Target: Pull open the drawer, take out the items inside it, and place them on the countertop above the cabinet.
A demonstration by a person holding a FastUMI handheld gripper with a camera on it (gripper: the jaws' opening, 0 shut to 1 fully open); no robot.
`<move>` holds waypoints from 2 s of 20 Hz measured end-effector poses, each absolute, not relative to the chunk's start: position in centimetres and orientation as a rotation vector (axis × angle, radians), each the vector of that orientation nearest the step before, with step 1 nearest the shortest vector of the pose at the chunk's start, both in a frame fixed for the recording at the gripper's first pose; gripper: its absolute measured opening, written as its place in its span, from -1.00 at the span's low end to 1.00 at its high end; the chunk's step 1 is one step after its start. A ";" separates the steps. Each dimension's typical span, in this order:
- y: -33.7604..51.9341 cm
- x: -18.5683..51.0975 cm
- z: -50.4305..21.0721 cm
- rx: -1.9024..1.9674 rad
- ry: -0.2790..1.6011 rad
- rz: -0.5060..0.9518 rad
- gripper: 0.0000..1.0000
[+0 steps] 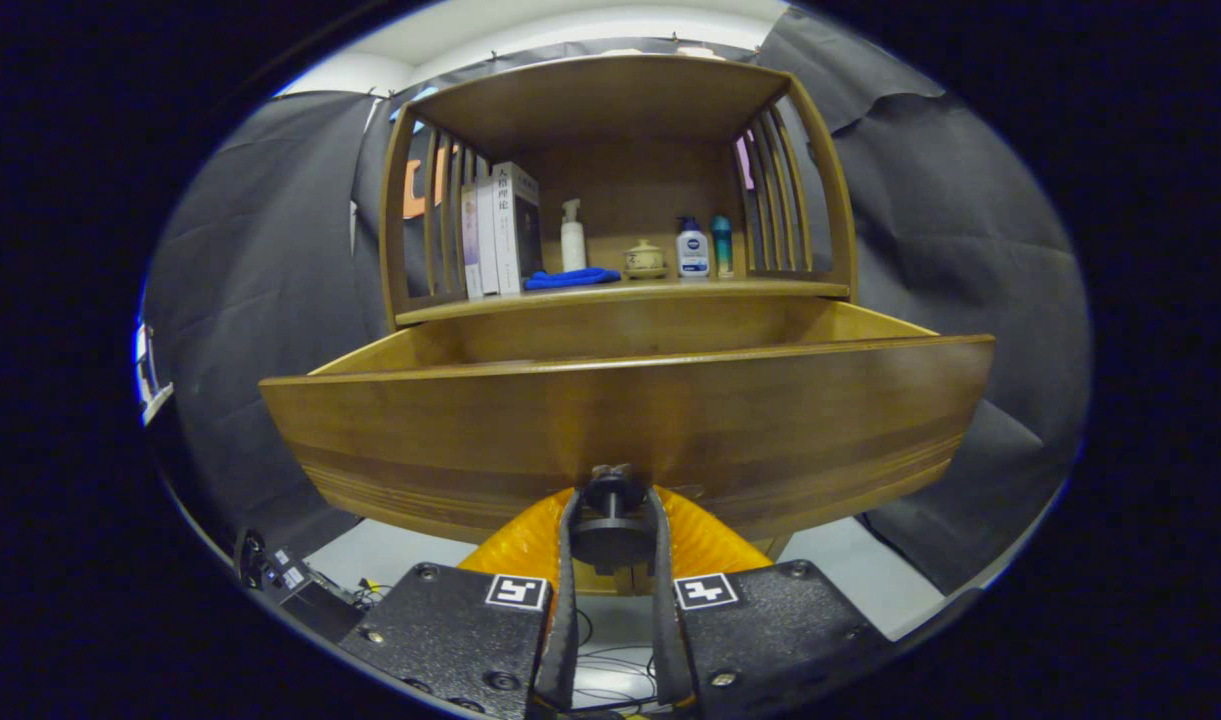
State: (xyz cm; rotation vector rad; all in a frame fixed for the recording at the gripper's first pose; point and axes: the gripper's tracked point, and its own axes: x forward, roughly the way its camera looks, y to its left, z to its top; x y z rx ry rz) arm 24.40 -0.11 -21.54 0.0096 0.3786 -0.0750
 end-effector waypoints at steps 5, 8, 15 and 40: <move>-0.3 23.6 -21.1 0.009 0.435 -0.040 -0.09; -0.3 22.8 -17.9 0.025 0.425 -0.029 0.58; 1.2 23.1 -10.8 0.088 0.435 0.029 0.98; -0.4 34.7 -21.1 0.116 1.250 -0.172 0.82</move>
